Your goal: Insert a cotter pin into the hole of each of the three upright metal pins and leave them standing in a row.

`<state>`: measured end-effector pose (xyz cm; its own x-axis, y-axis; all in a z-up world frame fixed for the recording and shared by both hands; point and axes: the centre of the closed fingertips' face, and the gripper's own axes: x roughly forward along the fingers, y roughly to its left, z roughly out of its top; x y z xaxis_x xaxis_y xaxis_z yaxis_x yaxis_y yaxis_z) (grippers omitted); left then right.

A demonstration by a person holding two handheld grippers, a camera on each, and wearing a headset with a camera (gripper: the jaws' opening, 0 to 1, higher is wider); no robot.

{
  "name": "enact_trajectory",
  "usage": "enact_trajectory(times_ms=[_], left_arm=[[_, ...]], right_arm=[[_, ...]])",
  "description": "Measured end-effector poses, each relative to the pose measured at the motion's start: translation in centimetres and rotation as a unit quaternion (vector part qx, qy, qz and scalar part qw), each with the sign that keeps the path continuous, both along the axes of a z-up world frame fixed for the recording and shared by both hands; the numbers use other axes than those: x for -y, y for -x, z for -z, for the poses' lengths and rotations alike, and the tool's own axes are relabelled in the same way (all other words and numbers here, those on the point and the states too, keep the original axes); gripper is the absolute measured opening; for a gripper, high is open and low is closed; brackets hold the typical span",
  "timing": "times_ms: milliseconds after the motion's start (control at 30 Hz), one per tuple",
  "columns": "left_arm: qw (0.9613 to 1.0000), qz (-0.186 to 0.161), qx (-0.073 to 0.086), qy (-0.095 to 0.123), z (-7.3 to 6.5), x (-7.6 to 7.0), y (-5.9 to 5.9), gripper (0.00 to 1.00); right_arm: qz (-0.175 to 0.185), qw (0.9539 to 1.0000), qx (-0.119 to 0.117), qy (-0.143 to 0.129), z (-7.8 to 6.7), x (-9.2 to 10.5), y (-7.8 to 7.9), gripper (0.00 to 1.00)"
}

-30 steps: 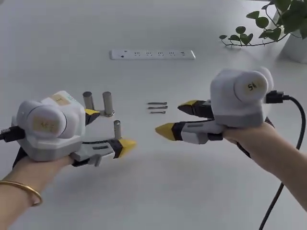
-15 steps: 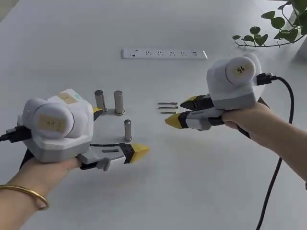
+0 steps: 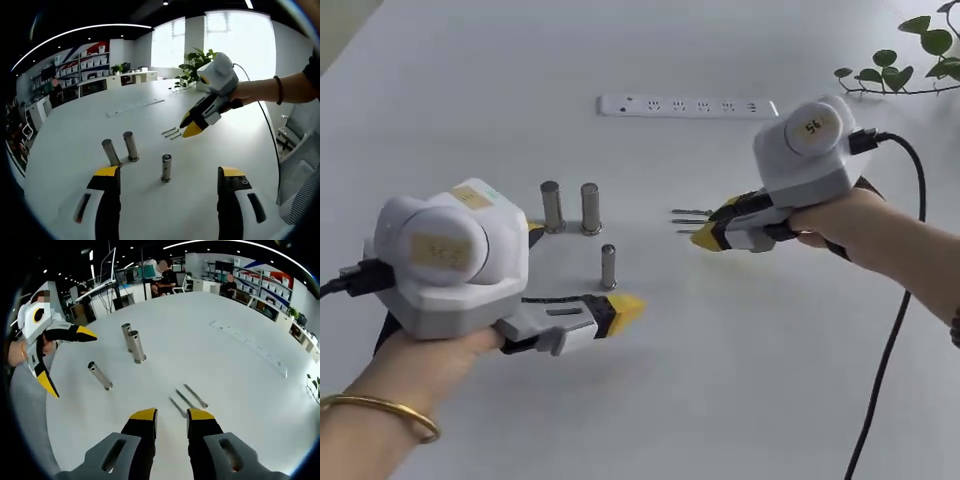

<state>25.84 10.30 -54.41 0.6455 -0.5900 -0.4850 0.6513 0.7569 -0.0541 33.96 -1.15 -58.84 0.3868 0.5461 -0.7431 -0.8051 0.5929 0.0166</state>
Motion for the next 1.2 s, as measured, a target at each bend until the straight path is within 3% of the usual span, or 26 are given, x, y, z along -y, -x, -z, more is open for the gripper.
enact_trajectory(times_ms=[233,633,833,1200], left_arm=[[0.9997,-0.019,-0.008,0.014,-0.1,-0.9,0.0,0.77],[0.9998,-0.013,-0.015,0.003,0.0,-1.7,0.7,0.76],[0.9997,-0.014,-0.018,0.003,0.0,-2.1,0.9,0.74],[0.9998,-0.015,-0.016,0.0,-0.2,-2.6,0.9,0.74]], right_arm=[[0.006,0.9996,-0.024,0.012,1.8,0.2,-1.0,0.17],[0.003,0.9985,-0.038,0.04,2.2,0.7,-1.4,0.1],[-0.033,0.9956,-0.028,0.083,2.4,1.1,-1.6,0.06],[-0.072,0.9898,-0.038,0.117,2.8,1.0,-2.2,0.03]])
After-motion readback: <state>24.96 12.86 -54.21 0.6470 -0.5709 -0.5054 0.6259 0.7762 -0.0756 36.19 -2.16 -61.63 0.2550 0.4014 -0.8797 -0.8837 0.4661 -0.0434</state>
